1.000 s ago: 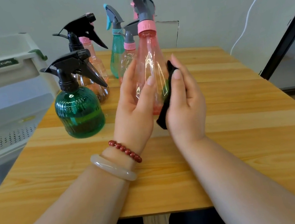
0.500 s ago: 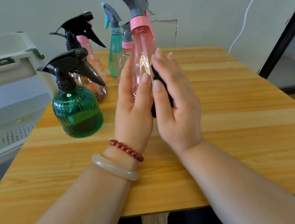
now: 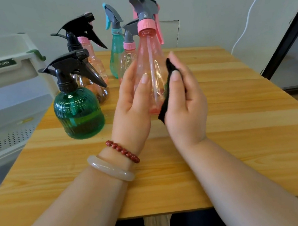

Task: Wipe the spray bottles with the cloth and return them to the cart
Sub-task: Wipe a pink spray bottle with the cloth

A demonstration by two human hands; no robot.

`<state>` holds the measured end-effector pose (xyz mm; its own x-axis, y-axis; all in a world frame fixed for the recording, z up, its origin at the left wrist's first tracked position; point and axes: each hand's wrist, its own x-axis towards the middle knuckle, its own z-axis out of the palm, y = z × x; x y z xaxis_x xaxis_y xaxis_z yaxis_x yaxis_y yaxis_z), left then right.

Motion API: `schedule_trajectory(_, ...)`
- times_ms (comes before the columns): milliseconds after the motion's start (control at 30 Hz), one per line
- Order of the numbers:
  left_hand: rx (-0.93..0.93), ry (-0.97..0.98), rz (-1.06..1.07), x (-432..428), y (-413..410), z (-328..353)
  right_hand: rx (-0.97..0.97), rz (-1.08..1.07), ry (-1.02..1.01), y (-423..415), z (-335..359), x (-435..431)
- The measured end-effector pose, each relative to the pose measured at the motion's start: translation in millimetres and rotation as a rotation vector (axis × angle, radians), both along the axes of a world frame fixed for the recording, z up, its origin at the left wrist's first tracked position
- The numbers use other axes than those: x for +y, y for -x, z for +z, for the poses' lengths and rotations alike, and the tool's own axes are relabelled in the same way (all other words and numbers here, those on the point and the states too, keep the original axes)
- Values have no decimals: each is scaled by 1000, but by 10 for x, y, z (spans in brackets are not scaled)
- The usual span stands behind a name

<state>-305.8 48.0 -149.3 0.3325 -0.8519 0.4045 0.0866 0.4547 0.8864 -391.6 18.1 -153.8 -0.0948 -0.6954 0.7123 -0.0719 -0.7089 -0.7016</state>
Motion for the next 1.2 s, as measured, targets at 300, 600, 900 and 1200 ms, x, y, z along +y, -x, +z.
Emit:
schedule_trajectory(300, -218, 28, 132, -19, 48, -18, -194, 96, -213, 45, 27, -32)
schedule_trajectory(600, 57, 66, 11, -5, 19, -25, -81, 148, -82, 53, 16, -72)
schedule_trajectory(900, -11, 40, 7, -1, 18, -20, 121, -11, 147, 21, -39, -61)
schedule_trajectory(1200, -84, 49, 65, 3, 37, -15, 193, 42, 230, 26, -50, -16)
